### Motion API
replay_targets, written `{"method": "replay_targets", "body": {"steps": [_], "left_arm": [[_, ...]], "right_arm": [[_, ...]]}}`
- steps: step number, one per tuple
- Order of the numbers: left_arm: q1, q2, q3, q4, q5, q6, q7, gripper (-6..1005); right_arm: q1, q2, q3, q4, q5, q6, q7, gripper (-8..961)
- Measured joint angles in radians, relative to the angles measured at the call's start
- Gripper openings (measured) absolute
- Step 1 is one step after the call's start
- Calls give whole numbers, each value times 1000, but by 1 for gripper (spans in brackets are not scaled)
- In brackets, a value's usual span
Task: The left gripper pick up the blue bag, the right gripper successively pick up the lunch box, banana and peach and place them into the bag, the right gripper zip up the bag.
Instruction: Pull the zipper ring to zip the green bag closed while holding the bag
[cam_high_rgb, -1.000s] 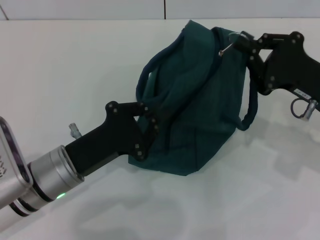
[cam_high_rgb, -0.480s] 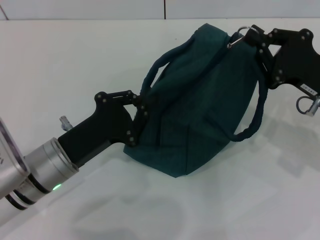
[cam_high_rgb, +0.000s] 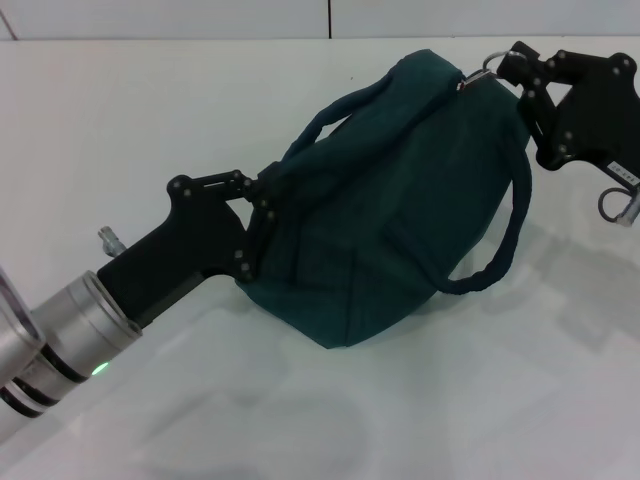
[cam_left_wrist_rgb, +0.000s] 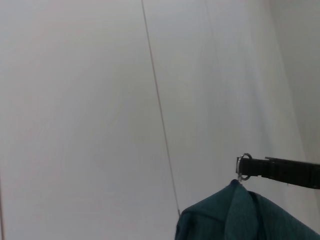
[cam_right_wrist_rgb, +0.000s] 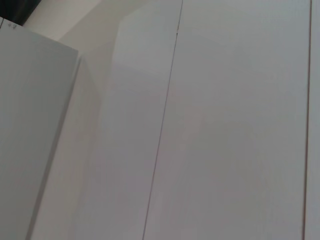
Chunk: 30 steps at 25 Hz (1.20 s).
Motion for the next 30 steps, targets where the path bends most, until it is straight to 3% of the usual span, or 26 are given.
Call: {"method": "replay_targets", "body": {"steps": [15, 30], "left_arm": [[-9, -3, -1, 14, -19, -15, 38, 52], [-18, 0, -2, 14, -56, -57, 39, 49]], "right_arm": [[55, 3, -13, 1, 39, 121, 75, 10], [56, 1, -8, -5, 92, 155, 57, 10]]}}
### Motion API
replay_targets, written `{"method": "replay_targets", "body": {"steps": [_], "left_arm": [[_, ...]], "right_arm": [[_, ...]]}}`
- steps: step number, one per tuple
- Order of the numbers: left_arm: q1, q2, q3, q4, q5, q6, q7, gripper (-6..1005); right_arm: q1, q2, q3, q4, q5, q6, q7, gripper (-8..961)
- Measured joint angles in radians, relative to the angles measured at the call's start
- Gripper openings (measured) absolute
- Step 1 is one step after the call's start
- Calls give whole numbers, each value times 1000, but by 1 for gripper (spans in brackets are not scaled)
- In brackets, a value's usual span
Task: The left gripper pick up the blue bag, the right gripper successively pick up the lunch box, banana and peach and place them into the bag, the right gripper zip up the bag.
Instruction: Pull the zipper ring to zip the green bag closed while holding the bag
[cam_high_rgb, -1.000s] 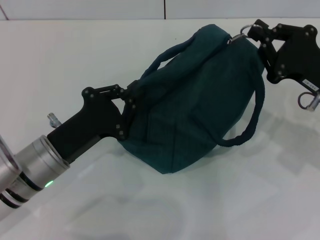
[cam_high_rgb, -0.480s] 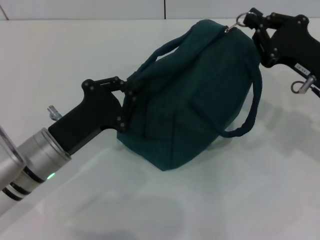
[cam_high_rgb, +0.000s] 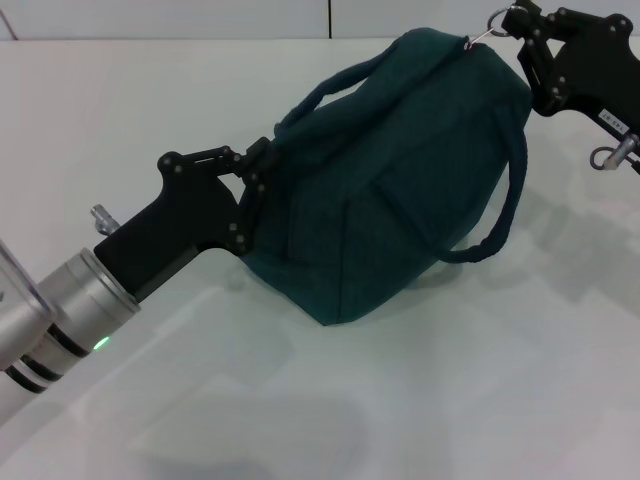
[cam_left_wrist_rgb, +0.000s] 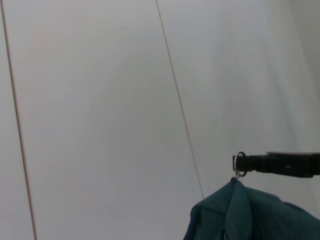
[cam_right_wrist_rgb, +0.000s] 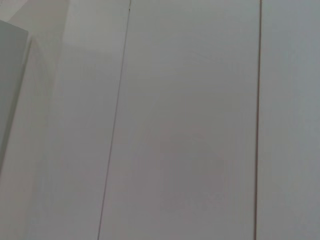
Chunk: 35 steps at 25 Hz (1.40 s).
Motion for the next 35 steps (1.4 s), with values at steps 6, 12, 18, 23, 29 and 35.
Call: {"method": "replay_targets", "body": {"steps": [6, 12, 18, 23, 29, 35], "left_arm": [[1, -6, 0, 1, -32, 14, 4, 48], [4, -10, 1, -25, -58, 91, 43, 54], [-1, -7, 4, 2, -58, 132, -110, 194], [-29, 12, 37, 213, 8, 85, -493, 375], [-86, 8, 39, 352, 104, -74, -704, 606], [-156, 7, 39, 383, 219, -147, -797, 802]], "right_arm": [[7, 2, -11, 1, 2, 3, -17, 10], [14, 2, -14, 3, 0, 2, -26, 10], [18, 3, -36, 5, 0, 2, -27, 10], [19, 3, -37, 5, 1, 2, -23, 10], [22, 3, -61, 5, 3, 2, -27, 10], [22, 3, -61, 5, 3, 2, -23, 10]]}}
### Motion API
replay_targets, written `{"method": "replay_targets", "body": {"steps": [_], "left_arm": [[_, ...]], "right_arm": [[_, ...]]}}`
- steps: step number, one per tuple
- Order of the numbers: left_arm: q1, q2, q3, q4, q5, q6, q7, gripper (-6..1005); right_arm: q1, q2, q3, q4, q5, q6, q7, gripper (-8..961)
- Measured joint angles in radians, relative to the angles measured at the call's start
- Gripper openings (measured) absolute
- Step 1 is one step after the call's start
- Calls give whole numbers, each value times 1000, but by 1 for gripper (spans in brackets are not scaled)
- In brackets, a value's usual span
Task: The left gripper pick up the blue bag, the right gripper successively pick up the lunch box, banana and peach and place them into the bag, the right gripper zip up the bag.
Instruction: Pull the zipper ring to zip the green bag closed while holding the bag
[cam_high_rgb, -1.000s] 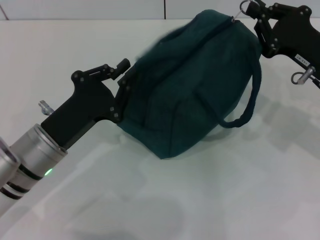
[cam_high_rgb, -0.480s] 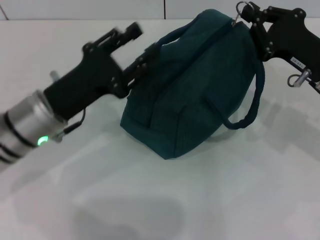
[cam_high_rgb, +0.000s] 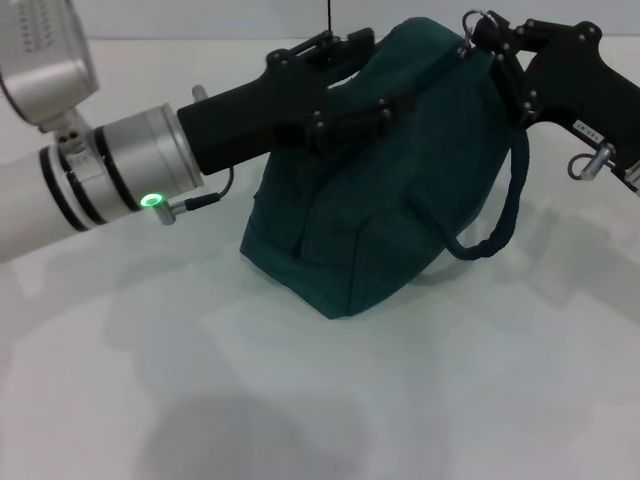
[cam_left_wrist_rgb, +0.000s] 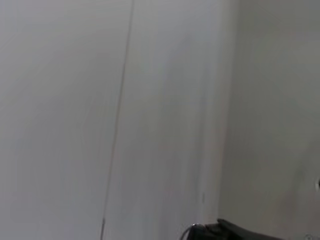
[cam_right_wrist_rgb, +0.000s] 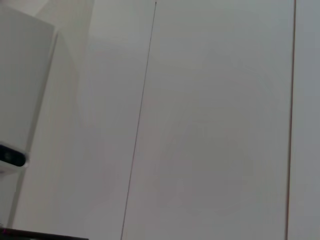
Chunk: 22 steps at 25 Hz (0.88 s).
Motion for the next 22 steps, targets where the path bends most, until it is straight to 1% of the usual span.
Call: {"method": "replay_targets", "body": {"steps": [1, 4, 10, 17, 22], "left_arm": [[-5, 0, 0, 3, 8, -4, -9, 833], [-25, 0, 1, 23, 44, -42, -50, 830], [-29, -3, 22, 40, 83, -117, -66, 825], [-27, -3, 70, 43, 96, -146, -58, 649], [-16, -2, 76, 43, 95, -146, -15, 517]], "right_arm": [[-2, 0, 0, 0, 0, 0, 0, 10], [-7, 0, 0, 1, 0, -1, 1, 10], [-11, 0, -2, 1, 1, -7, 3, 11], [-14, 0, -16, 1, 2, -11, 4, 11], [-19, 0, -25, 1, 2, -11, 4, 11]]}}
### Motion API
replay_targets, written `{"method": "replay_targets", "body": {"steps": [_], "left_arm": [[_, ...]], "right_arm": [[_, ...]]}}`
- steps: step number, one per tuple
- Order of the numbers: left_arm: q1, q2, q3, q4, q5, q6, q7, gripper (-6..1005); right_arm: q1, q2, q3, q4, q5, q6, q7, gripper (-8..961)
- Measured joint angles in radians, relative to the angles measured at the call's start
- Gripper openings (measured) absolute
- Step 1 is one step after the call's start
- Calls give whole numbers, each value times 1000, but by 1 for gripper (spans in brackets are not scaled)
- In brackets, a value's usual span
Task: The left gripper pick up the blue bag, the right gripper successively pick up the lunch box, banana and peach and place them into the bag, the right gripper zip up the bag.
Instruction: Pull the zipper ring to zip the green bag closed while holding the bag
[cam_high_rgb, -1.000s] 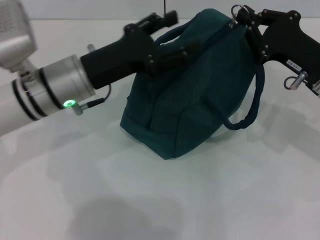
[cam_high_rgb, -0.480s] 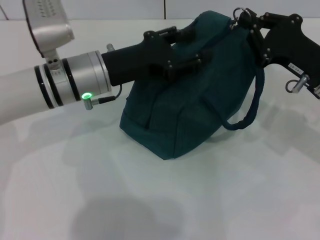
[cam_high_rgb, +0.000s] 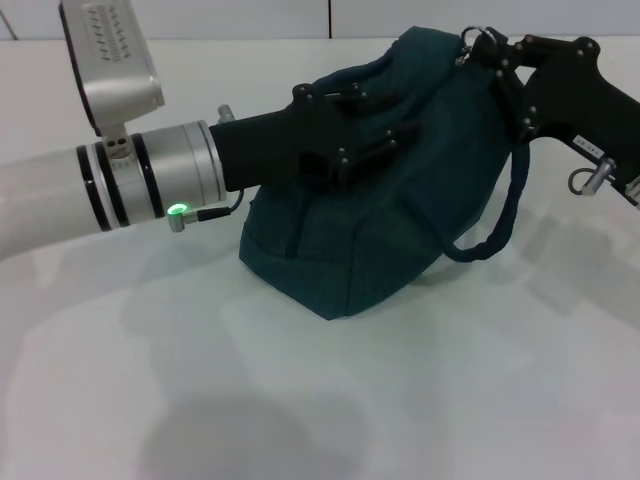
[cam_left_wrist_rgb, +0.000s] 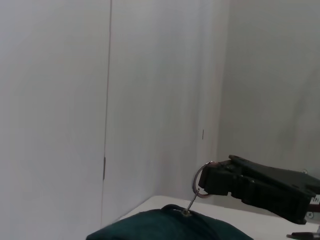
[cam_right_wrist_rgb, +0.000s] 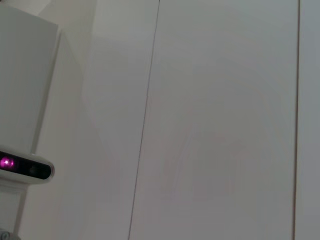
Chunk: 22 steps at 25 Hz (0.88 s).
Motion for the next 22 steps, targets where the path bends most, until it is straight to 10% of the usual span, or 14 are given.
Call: {"method": "replay_targets", "body": {"steps": [22], "left_arm": [[114, 1, 12, -3, -115, 80, 197, 44]], "right_arm": [[-4, 0, -75, -9, 0, -28, 49, 11]]}}
